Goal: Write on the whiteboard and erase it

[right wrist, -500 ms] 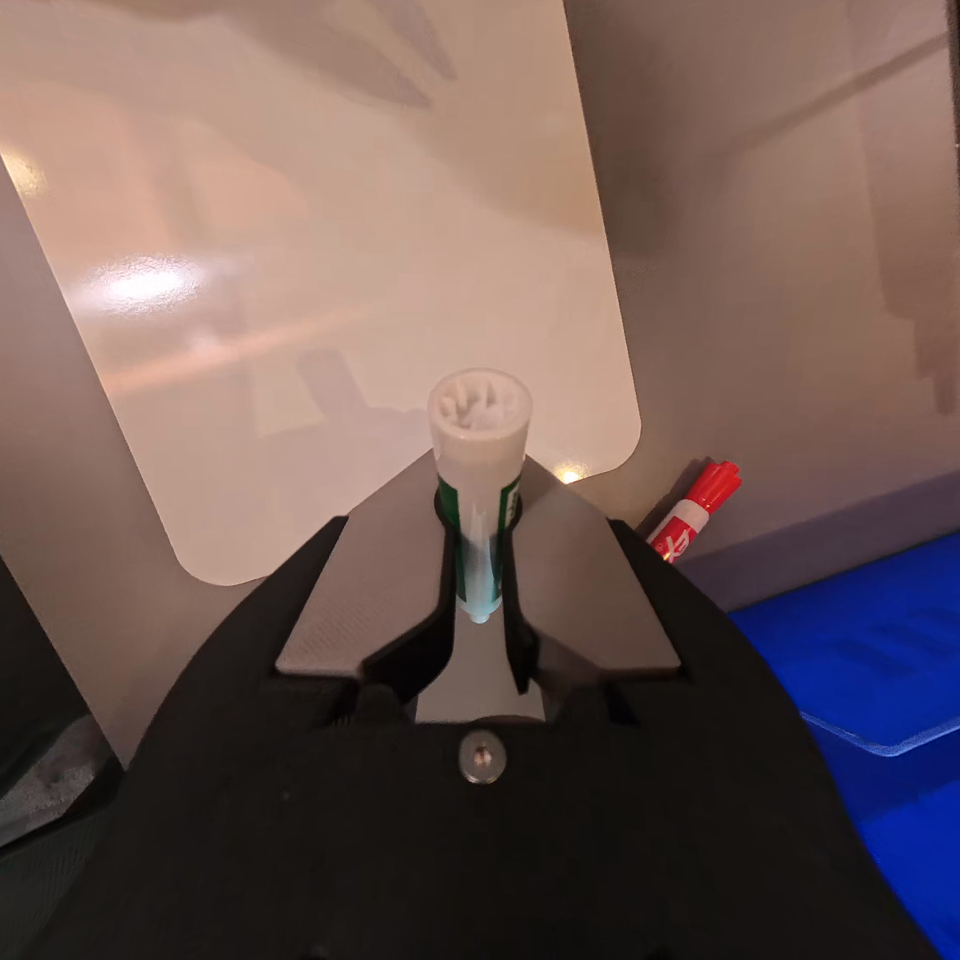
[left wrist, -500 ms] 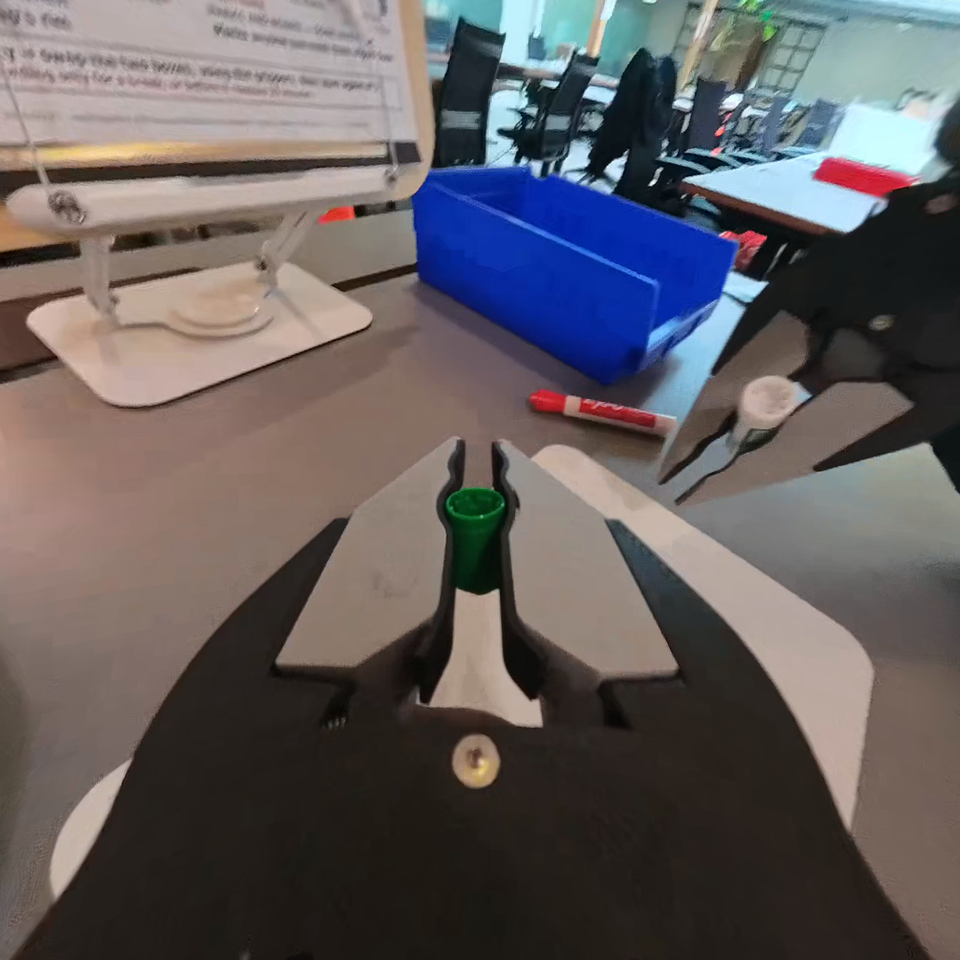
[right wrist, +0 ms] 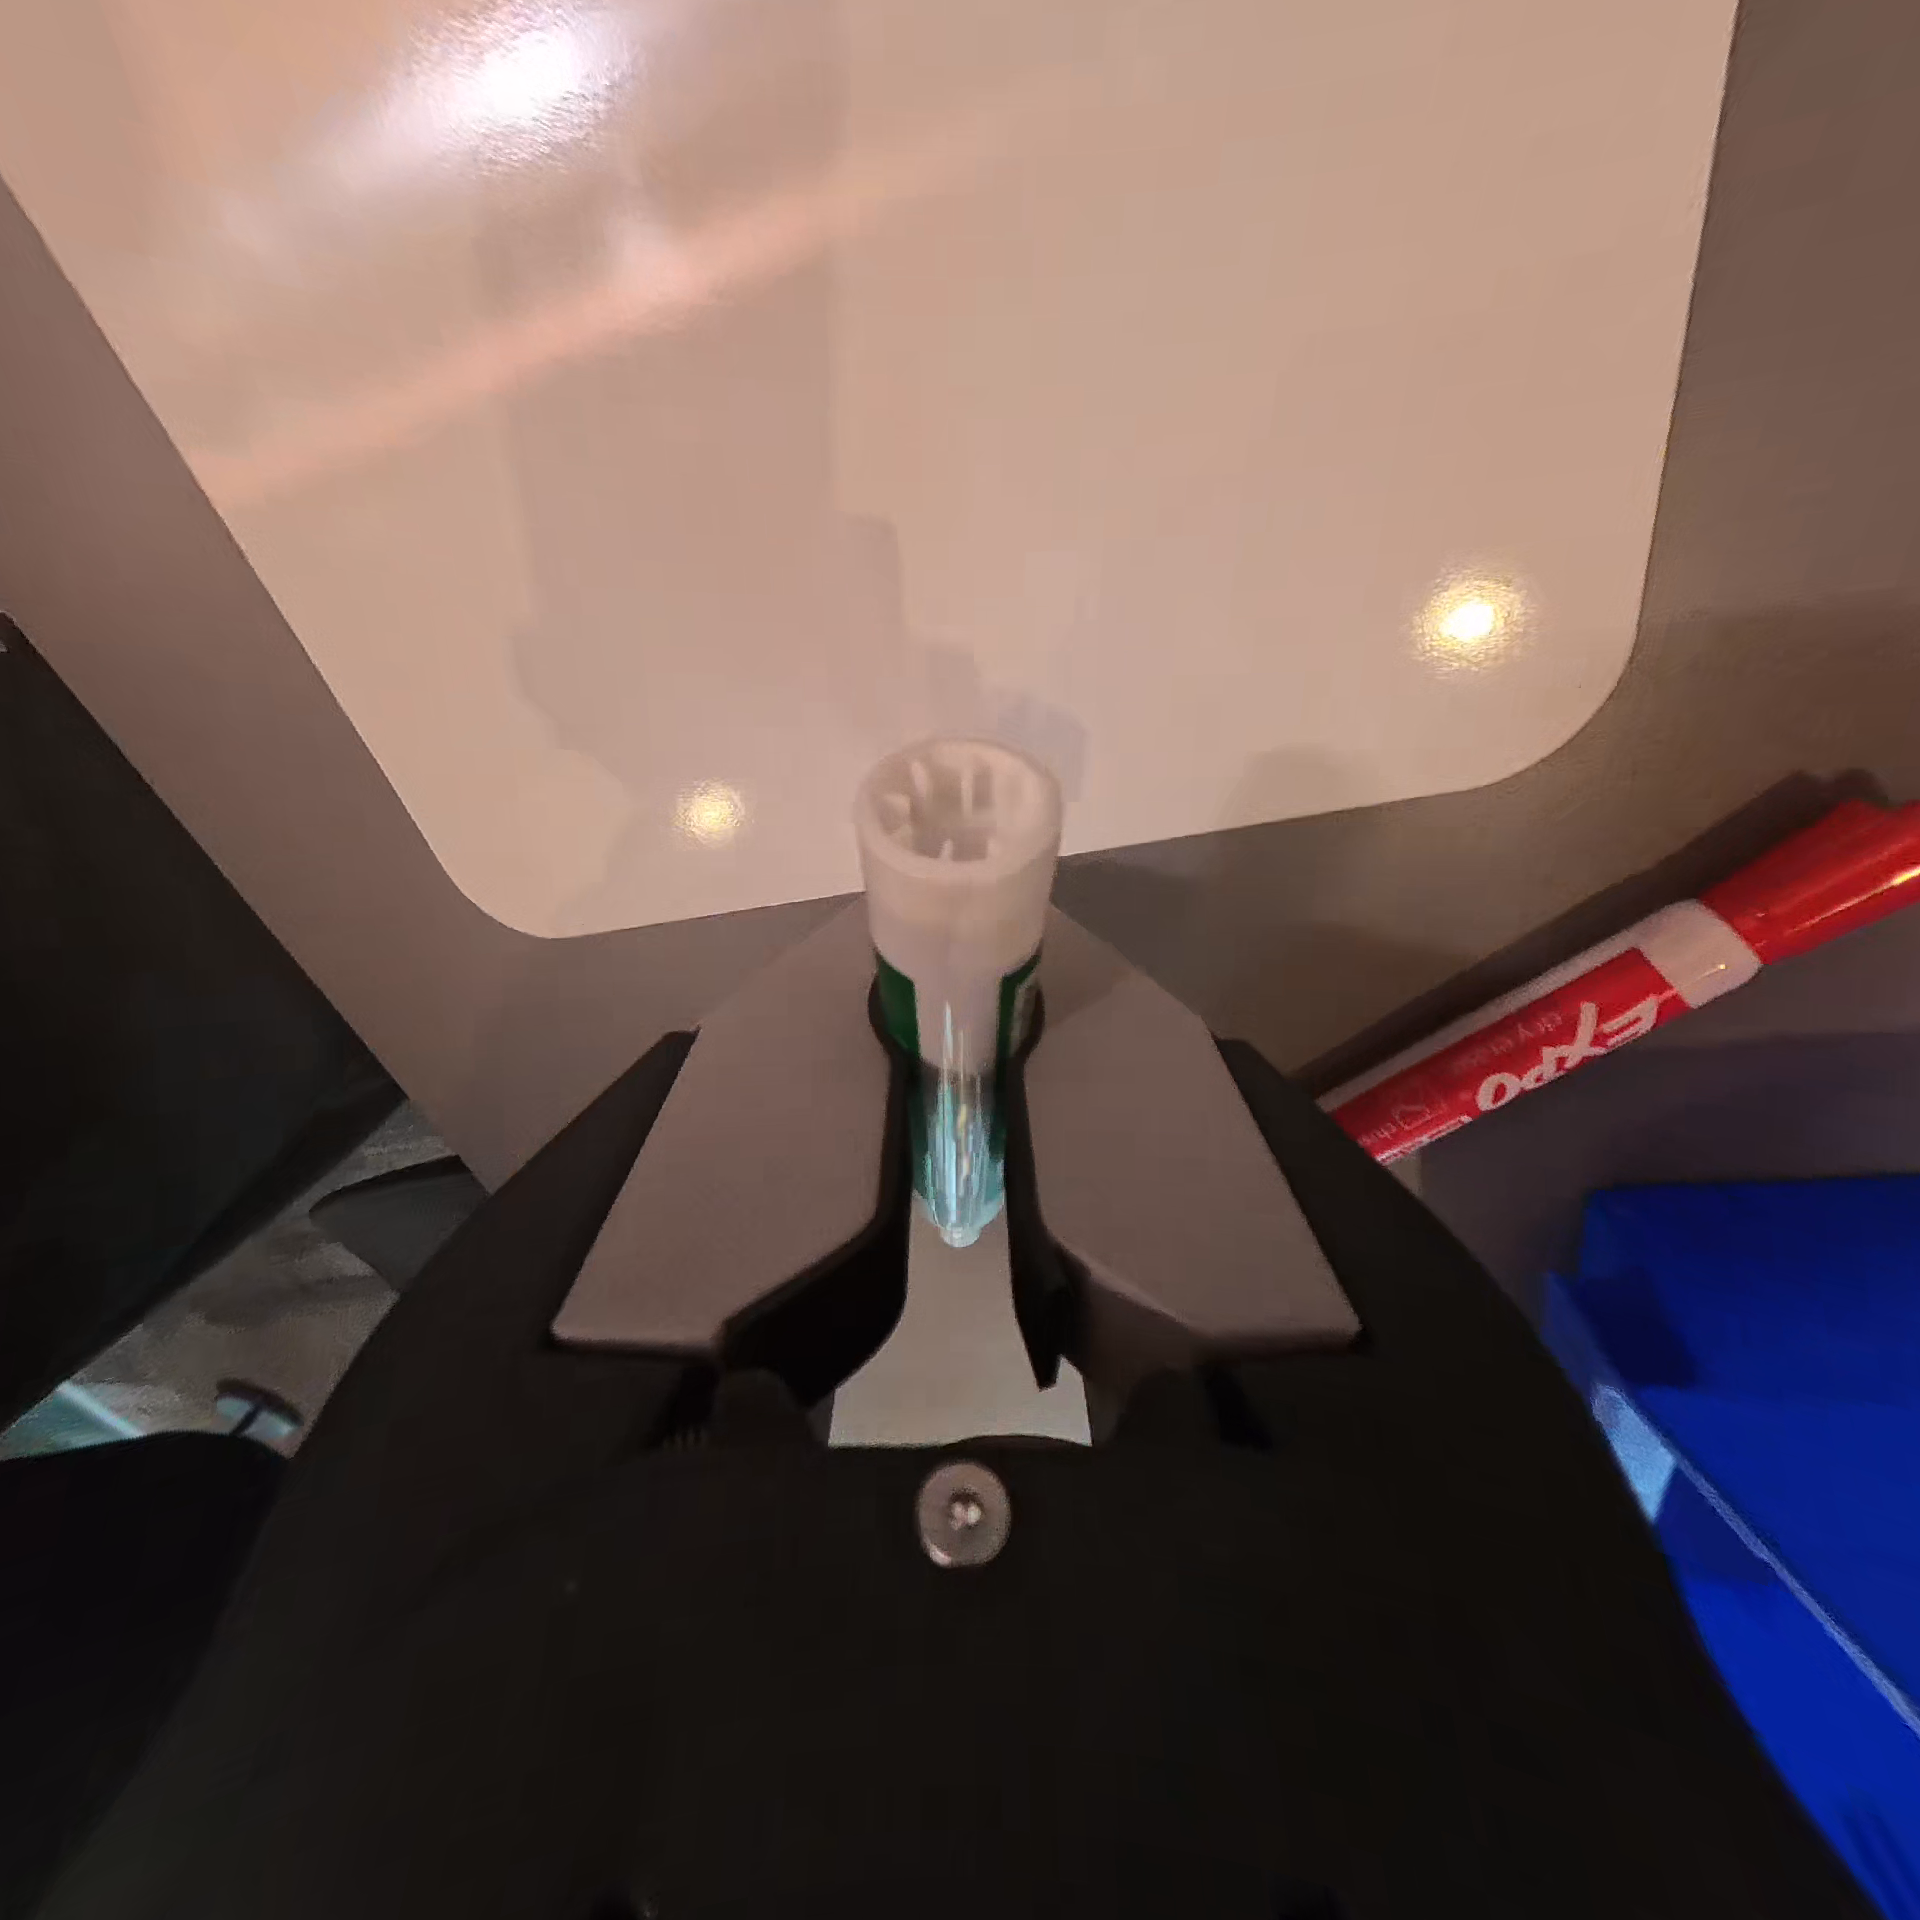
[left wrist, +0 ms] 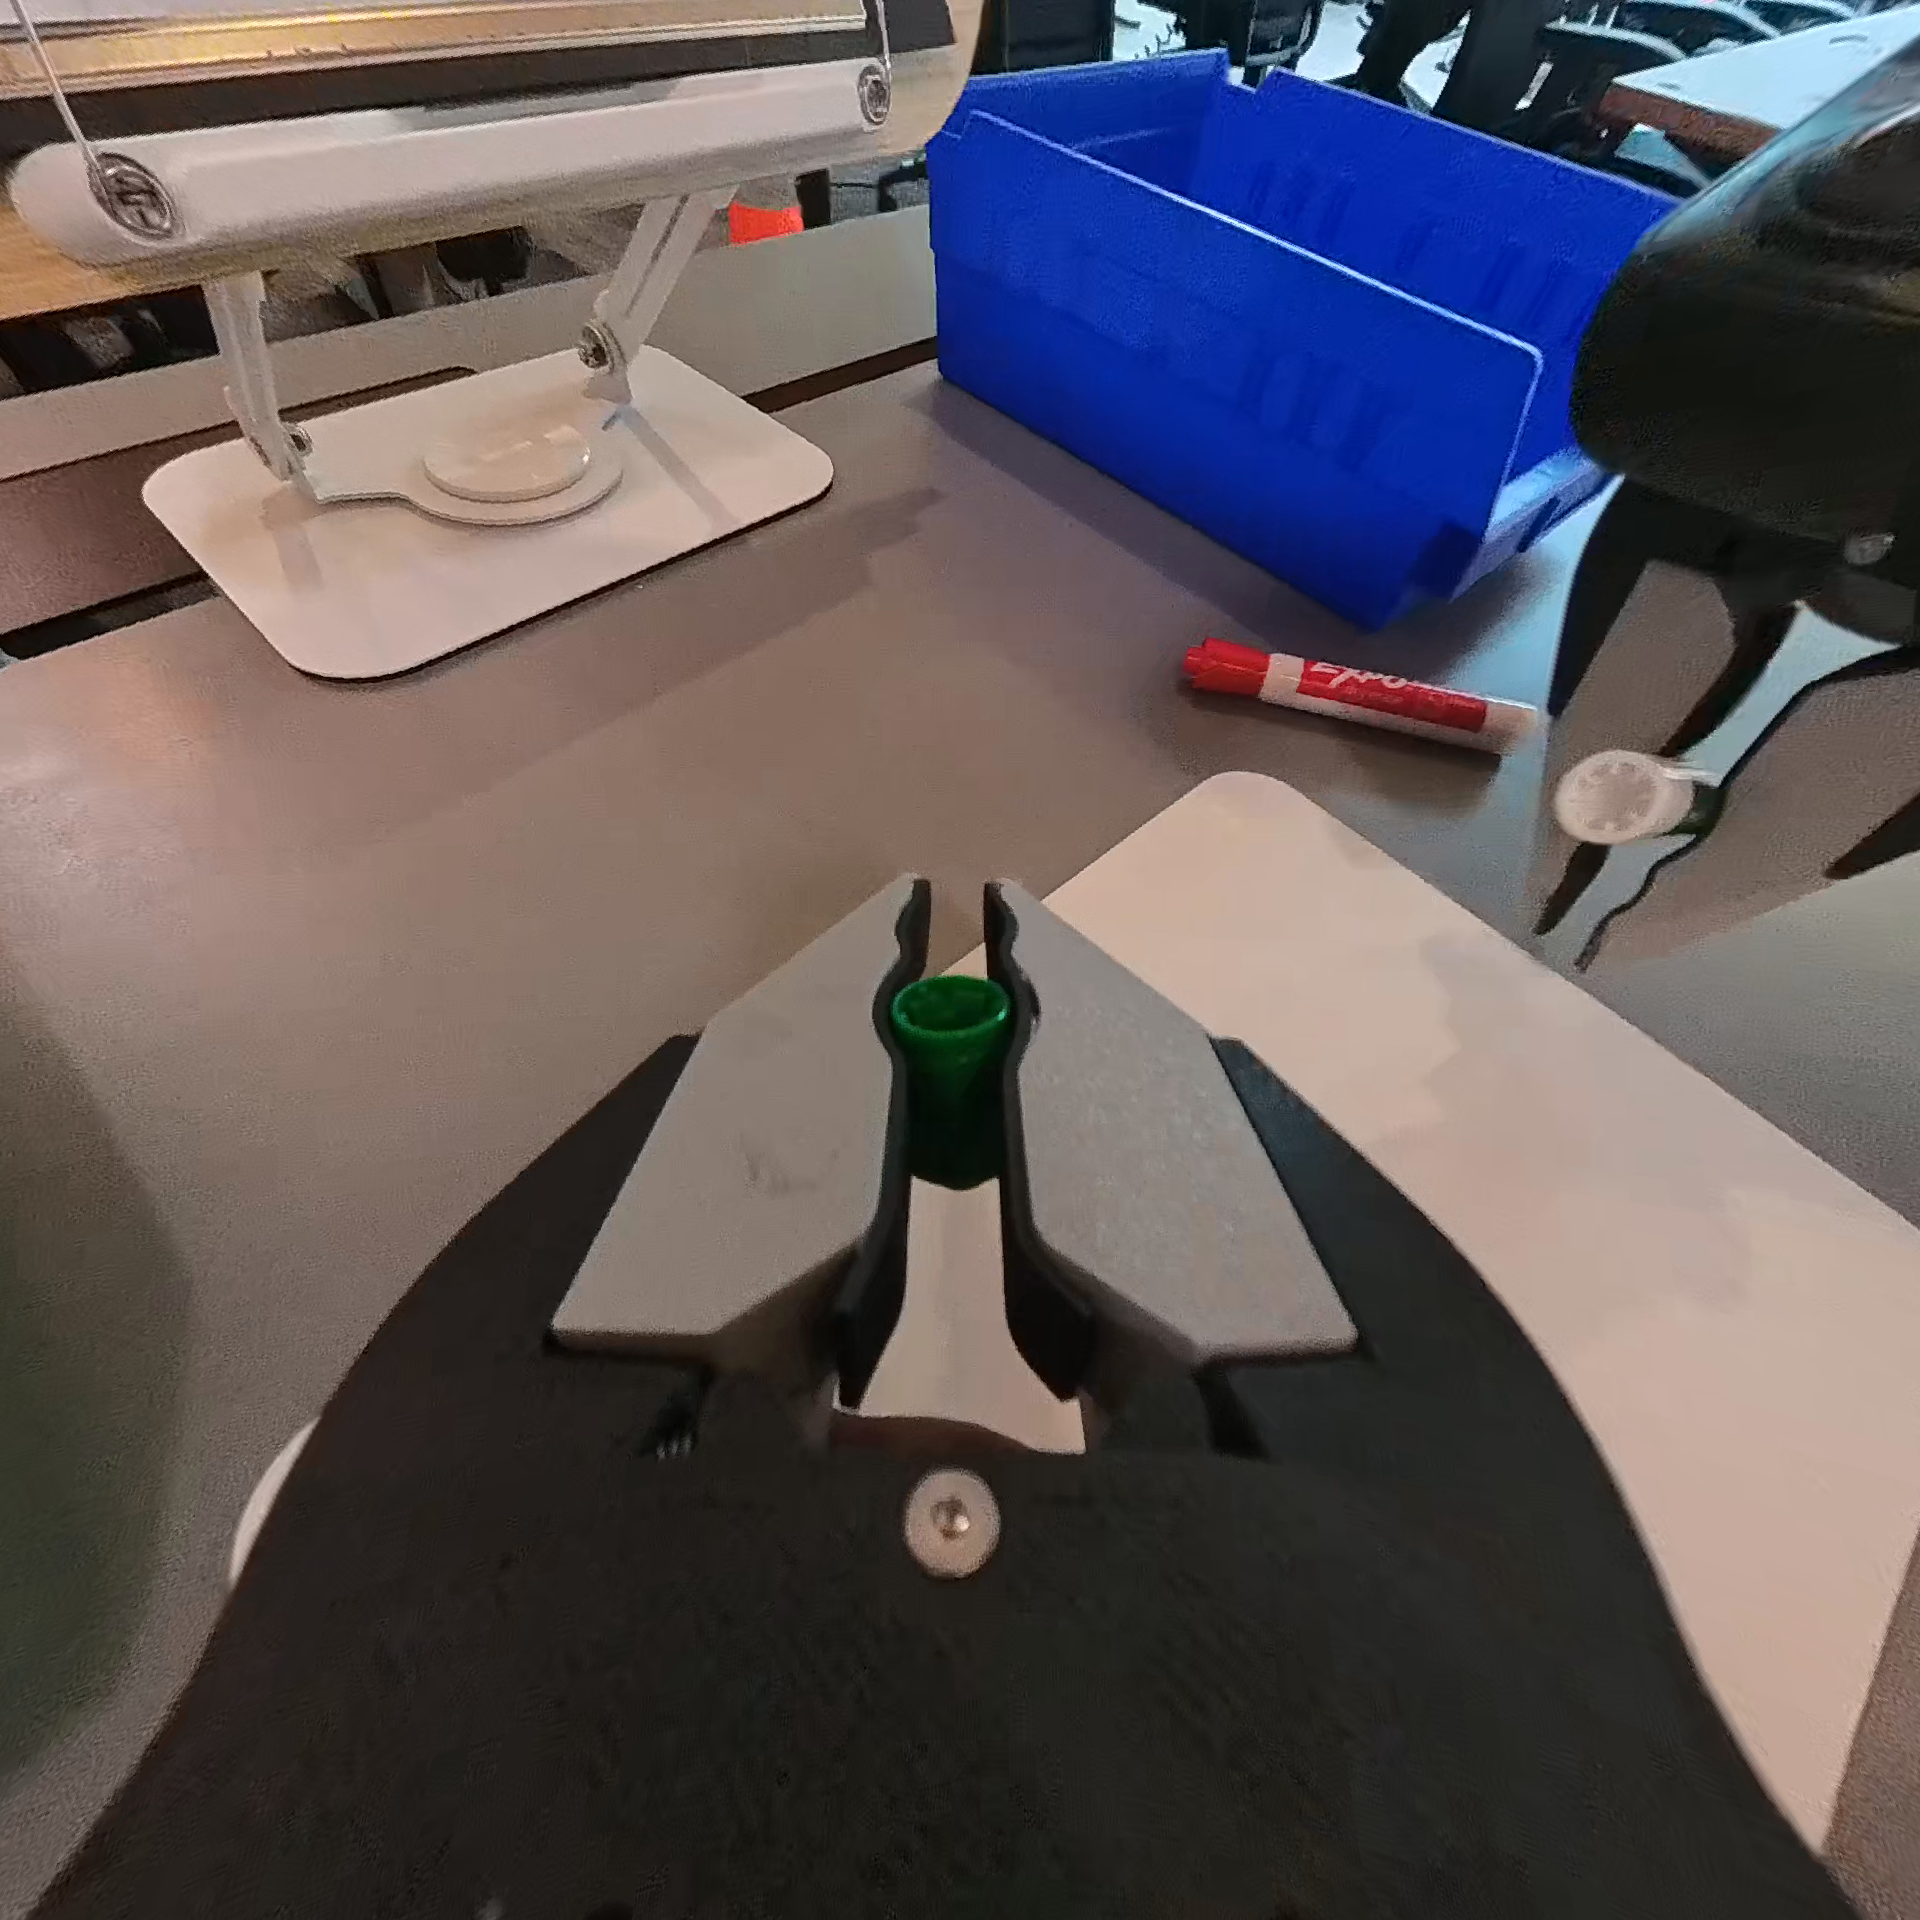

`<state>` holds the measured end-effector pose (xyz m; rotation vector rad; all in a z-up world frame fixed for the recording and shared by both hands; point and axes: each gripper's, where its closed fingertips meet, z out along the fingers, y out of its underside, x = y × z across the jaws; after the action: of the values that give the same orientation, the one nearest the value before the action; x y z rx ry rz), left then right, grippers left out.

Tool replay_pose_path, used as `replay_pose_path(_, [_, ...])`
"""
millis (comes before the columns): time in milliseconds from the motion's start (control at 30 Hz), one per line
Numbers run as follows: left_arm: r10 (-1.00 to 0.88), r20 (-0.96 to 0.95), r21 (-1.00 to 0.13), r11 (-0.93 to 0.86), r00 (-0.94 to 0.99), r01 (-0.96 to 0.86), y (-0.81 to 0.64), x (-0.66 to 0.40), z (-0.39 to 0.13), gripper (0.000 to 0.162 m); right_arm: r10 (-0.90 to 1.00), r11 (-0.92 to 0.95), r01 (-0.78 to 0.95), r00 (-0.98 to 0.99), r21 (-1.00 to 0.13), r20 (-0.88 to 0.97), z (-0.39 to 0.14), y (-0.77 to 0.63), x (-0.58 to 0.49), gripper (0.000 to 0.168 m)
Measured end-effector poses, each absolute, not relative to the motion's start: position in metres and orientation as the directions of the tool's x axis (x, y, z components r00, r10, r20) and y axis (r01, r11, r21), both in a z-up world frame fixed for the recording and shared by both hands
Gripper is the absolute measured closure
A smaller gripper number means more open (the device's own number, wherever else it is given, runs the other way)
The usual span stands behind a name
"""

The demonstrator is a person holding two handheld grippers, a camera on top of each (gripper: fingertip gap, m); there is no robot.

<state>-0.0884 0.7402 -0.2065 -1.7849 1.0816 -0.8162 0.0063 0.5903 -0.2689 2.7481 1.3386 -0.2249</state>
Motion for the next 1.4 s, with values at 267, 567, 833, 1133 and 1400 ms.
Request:
replay_pose_path(267, [-0.912, 0.071, -0.91, -0.225, 0.404, -0.347, 0.739, -0.088, -0.207, 0.153, 0.79, -0.597, 0.795, 0.606, 0.108, -0.088, -0.278, 0.597, 0.009, 0.159])
replay_pose_path(567, [-0.913, 0.074, -0.913, -0.224, 0.401, -0.341, 0.738, -0.089, -0.205, 0.153, 0.789, -0.6, 0.793, 0.608, 0.103, -0.083, -0.278, 0.597, 0.007, 0.155])
replay_pose_path(833, [-0.917, 0.072, -0.91, -0.221, 0.393, -0.349, 0.736, -0.087, -0.207, 0.153, 0.796, -0.585, 0.797, 0.599, 0.151, -0.081, -0.278, 0.595, 0.01, 0.153])
replay_pose_path(1133, [-0.919, 0.07, -0.907, -0.22, 0.387, -0.358, 0.735, -0.087, -0.209, 0.153, 0.801, -0.584, 0.803, 0.594, 0.123, -0.072, -0.278, 0.594, 0.011, 0.152])
replay_pose_path(1400, [-0.921, 0.07, -0.907, -0.219, 0.384, -0.36, 0.734, -0.086, -0.209, 0.153, 0.812, -0.544, 0.813, 0.573, 0.208, -0.115, -0.279, 0.588, 0.013, 0.153])
